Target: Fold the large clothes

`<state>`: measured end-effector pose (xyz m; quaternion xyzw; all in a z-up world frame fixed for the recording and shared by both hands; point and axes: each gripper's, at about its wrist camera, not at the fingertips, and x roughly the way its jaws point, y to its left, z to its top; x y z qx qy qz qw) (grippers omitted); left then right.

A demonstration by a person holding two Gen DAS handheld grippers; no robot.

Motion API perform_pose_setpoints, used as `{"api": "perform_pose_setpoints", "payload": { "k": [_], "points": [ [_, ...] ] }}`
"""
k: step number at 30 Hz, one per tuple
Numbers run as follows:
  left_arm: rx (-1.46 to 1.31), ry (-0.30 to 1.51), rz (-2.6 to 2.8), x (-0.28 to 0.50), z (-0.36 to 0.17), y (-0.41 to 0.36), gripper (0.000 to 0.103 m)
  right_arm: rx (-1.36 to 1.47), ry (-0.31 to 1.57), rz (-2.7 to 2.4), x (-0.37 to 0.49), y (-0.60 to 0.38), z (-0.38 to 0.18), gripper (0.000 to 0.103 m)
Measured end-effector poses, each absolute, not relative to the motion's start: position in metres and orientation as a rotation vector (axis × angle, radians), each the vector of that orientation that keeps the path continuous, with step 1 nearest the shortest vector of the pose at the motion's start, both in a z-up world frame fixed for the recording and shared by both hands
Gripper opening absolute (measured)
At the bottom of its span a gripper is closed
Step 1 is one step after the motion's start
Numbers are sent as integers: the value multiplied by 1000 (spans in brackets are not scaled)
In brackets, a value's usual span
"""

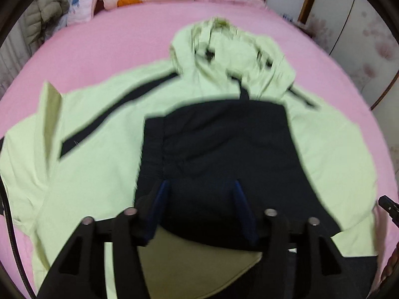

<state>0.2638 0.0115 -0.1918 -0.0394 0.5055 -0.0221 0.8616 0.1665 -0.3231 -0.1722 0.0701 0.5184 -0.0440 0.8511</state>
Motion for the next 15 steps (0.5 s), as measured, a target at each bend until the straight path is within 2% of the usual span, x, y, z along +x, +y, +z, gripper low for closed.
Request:
{"api": "perform_pose_setpoints", "payload": {
  "k": [2,7,15],
  "points": [
    [-101,1013,-72,265,-176,14,60,134,1063,-68,171,-320,-158,30],
    [-99,969,-70,289,-164,8,60,121,1013,6,207,-300,-135,31],
    [-111,1043,-41,327,-202,-6,60,80,1081,148,277,-254,-178,31]
  ]
}}
